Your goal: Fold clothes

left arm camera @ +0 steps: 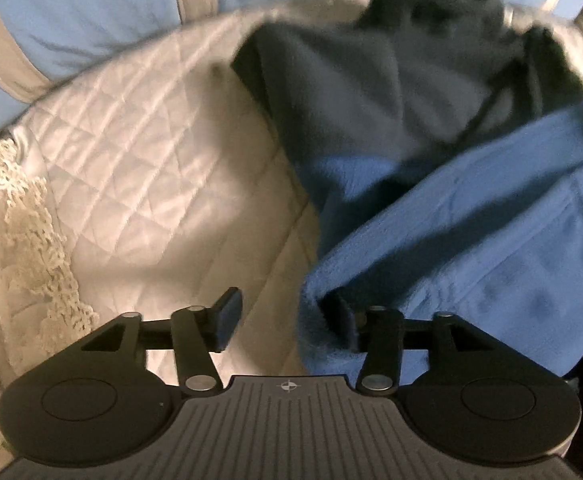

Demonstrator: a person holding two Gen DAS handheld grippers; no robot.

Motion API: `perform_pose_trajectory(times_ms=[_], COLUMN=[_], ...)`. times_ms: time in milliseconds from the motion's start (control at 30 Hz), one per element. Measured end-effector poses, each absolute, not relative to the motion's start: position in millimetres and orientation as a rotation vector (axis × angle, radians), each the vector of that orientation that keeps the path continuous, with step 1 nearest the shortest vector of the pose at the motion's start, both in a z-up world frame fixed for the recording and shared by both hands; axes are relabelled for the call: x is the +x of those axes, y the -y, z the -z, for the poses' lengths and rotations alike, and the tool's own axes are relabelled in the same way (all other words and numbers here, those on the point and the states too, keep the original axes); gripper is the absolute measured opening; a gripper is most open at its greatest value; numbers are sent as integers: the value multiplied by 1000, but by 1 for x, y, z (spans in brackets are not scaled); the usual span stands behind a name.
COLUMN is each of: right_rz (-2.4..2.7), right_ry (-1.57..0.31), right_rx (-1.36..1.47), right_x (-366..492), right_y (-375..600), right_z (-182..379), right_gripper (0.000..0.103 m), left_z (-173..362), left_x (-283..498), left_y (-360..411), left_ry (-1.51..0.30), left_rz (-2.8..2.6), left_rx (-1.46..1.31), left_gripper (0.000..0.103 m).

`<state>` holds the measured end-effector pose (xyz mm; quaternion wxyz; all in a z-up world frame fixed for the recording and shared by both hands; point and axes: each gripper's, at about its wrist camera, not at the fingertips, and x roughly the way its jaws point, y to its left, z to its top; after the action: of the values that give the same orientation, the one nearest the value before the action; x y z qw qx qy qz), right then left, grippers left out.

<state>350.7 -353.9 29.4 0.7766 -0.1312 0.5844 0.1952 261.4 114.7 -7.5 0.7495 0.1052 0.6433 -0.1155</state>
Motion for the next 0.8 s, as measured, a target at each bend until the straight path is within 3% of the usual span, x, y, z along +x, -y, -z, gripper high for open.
perform_pose_trajectory(times_ms=[133, 267, 500, 800], right_rz=[-450, -470, -488, -451], right_ry=[-1151, -1084, -988, -933], right_rx=[-199, -182, -162, -85], right_x=[336, 314, 266, 228], right_y=[352, 345, 351, 380], right_z=[-58, -76, -89, -78], right_gripper=[88, 89, 89, 89], left_z=[-23, -38, -12, 43], left_x=[248, 224, 179, 161], left_y=[-123, -130, -159, -186], left_ry=[-1222, -1062, -817, -724], left_rz=[325, 411, 475, 517], left_rx=[84, 23, -72, -211], left_gripper=[66, 67, 67, 67])
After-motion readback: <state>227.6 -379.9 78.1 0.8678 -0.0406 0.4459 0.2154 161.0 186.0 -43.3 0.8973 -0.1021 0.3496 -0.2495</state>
